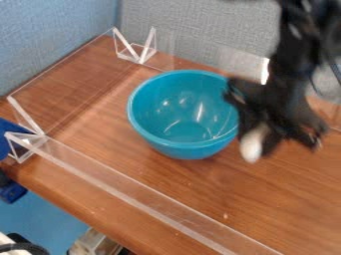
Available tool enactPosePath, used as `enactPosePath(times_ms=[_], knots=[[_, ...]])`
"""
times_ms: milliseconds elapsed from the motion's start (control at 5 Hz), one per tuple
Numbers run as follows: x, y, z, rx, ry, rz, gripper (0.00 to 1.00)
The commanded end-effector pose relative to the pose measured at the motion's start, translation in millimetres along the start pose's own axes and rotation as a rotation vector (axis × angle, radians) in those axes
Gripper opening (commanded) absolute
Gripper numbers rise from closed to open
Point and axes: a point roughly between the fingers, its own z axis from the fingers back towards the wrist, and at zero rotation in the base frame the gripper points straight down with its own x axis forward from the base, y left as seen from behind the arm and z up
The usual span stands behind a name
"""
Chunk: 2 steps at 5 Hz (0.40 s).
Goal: Put the mushroom in the blue bowl
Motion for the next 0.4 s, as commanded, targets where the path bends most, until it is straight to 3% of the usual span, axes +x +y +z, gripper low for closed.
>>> enactPosePath(times_ms=[0,200], knots=[[3.1,40,33.2,0.009,-0.072,0.094,0.00],[-4.3,78,28.4,0.025,-0.052,0.161,0.00]])
